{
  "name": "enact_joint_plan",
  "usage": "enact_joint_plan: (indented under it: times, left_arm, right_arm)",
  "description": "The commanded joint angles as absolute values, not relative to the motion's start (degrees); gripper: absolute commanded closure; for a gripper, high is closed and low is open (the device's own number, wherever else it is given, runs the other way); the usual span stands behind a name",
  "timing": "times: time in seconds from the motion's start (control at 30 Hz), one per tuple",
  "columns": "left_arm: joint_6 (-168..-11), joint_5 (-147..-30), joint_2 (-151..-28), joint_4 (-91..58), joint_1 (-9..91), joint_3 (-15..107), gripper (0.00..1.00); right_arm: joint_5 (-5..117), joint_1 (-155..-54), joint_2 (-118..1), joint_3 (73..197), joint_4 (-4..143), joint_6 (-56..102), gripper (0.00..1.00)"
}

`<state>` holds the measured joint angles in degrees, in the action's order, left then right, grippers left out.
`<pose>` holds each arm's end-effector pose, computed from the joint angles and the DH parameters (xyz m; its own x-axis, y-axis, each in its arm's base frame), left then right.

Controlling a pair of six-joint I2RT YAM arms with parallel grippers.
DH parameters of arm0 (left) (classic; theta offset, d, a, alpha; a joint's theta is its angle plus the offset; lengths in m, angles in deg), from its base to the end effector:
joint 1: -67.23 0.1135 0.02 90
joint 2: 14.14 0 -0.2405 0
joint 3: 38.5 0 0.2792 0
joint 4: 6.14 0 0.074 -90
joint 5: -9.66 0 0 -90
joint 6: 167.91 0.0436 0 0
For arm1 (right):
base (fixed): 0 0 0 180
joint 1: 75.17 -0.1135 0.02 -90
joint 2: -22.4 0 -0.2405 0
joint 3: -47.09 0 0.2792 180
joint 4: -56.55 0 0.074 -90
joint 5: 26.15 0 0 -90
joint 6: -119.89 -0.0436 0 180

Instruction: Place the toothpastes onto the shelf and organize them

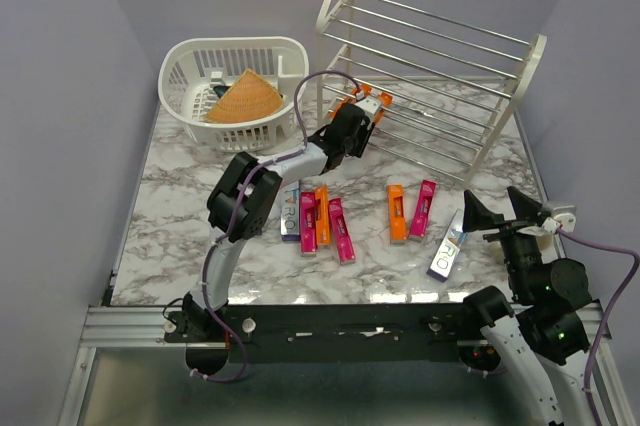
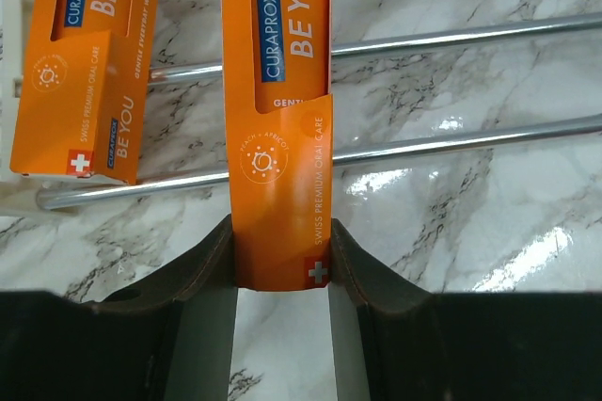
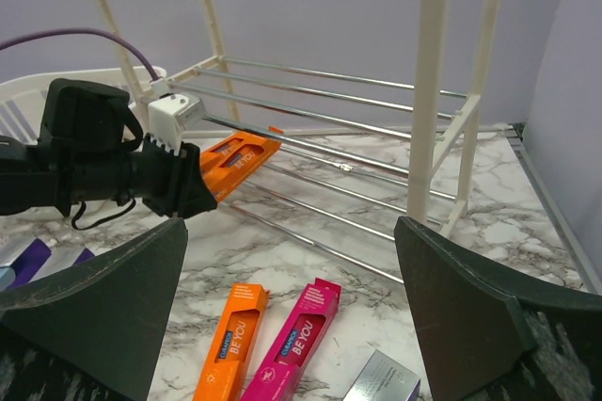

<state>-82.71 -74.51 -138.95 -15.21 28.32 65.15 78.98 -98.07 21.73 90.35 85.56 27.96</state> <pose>0.4067 -0.3226 0.1511 -0.4370 0.2457 -0.8653 0.5218 0.8528 -0.0213 0.0946 0.0276 0.3325 0.2114 0.1246 -0.9694 -0.1491 0.9843 0.0940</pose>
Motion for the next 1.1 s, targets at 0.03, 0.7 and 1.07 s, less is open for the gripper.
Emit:
enact_joint_plan:
  times: [0.03,0.7,1.07]
  left_arm:
    - [-83.7,-76.5,-141.7,-13.6,29.4,69.4,0.57]
    - [-83.7,-76.0,-146.7,-17.4,29.6,77.4,0.47]
    - [-88.3,-76.1,-139.6,-13.6,29.6,69.4,0.2]
  right_arm:
    - [78.7,-98.6,38.2,91.3,86.0,28.0,0.0]
    - [79.2,-98.7,38.3,91.5,86.2,28.0,0.0]
    - [79.1,-98.9,38.2,91.5,86.2,28.0,0.0]
